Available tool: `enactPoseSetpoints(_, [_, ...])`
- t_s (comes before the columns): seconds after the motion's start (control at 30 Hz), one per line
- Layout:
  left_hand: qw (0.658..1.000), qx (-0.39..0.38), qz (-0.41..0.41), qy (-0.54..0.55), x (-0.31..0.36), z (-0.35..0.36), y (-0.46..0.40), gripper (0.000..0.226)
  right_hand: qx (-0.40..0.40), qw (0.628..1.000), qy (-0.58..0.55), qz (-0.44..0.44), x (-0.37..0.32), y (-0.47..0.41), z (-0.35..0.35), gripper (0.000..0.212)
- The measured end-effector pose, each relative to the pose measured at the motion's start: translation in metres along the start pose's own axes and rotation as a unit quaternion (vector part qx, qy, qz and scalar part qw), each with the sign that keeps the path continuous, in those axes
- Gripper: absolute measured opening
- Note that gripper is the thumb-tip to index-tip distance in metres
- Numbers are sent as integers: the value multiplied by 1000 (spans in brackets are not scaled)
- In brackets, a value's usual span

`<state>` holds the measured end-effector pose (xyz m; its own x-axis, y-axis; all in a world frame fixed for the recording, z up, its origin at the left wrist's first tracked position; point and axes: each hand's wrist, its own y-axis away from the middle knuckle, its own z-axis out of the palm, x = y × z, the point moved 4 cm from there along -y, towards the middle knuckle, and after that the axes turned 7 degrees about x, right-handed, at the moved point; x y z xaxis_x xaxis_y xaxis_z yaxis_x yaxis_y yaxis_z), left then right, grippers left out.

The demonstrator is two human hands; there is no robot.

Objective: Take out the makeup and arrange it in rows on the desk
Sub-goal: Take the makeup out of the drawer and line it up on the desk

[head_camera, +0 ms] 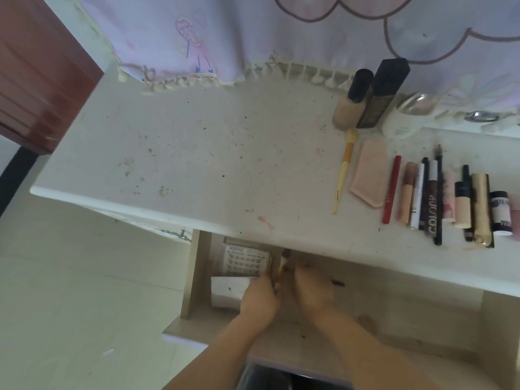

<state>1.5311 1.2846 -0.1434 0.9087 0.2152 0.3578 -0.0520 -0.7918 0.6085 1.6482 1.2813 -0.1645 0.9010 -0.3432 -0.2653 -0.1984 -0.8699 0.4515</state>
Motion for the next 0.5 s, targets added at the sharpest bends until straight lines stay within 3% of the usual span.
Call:
enactPoseSetpoints(0.17, [993, -49, 108, -2, 4, -31, 42, 17, -26, 998, -30, -50, 13, 41, -47, 11])
enactPoseSetpoints(0.23, [986, -70, 149, -3, 9, -50, 63, 20, -50, 994, -57, -84, 13, 68, -78, 16])
enactPoseSetpoints(0.33, [976, -31, 213, 33, 34, -96, 80, 10, -50, 977, -178, -104, 15, 92, -153, 16])
enactPoseSetpoints(0.4, [969, 16, 236, 66, 62, -132, 72, 5, 17, 961, -263, -89, 14, 82, -207, 15])
enactPoseSetpoints(0.5, [960, 95, 258, 50, 114, -173, 38, 13, 195, 921, -323, -98, 4, 36, -272, 22])
